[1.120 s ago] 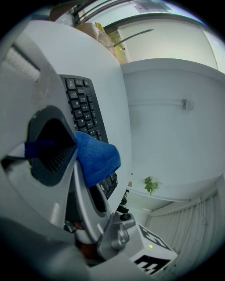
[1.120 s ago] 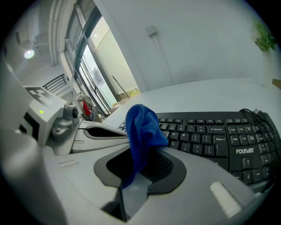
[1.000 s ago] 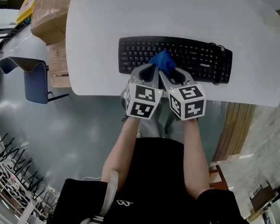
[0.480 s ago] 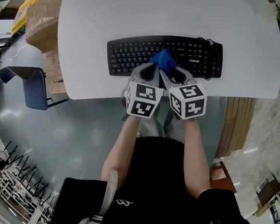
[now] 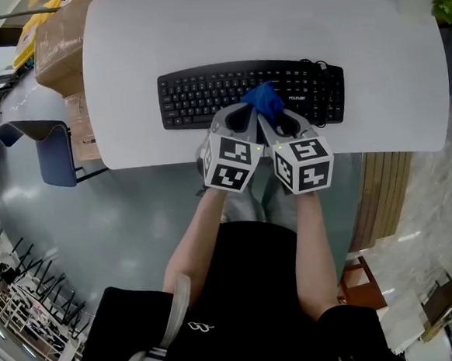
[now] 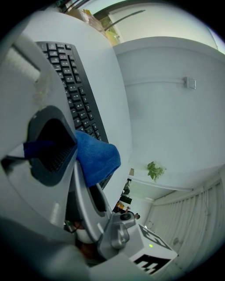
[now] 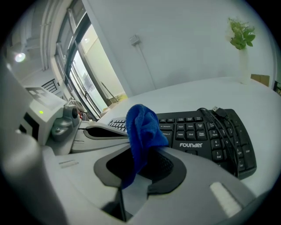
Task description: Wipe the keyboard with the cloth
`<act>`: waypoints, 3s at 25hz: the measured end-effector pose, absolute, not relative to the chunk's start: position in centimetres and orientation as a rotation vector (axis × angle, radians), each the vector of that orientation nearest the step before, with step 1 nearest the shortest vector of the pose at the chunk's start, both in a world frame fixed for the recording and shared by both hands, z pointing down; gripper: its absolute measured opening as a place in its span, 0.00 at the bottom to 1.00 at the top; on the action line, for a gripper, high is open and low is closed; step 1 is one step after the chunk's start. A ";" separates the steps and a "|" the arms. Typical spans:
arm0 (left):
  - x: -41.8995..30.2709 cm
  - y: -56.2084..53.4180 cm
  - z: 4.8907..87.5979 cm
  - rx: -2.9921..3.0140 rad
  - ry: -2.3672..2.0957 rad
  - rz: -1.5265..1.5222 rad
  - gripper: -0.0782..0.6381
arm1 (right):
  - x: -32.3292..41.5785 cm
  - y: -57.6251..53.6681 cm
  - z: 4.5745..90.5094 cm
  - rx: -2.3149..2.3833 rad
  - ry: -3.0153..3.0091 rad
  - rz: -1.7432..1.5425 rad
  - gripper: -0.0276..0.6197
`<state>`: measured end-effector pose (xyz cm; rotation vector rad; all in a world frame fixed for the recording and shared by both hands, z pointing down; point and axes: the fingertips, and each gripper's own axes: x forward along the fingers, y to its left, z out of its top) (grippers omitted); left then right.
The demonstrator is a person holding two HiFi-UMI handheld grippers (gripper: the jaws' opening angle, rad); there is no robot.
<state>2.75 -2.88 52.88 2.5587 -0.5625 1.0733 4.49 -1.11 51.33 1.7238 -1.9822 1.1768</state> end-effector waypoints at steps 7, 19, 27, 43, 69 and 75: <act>5.0 -2.0 52.8 2.568 -0.521 1.076 0.10 | 6.7 -0.2 51.2 1.756 -1.955 1.182 0.19; 9.2 -0.4 52.7 2.584 -0.450 1.056 0.10 | 10.7 1.5 51.0 1.802 -1.895 1.167 0.19; 11.7 0.8 52.6 2.594 -0.398 1.057 0.10 | 13.2 2.6 50.7 1.825 -1.855 1.152 0.19; 17.3 3.3 51.9 2.638 -0.314 1.075 0.10 | 18.7 5.1 50.1 1.931 -1.821 1.199 0.19; 24.7 6.6 49.9 2.691 -0.429 0.970 0.10 | 26.4 8.5 49.0 1.910 -1.853 1.096 0.19; 23.3 2.3 42.3 2.788 -0.634 0.736 0.10 | 28.0 5.5 41.0 2.011 -1.976 0.840 0.19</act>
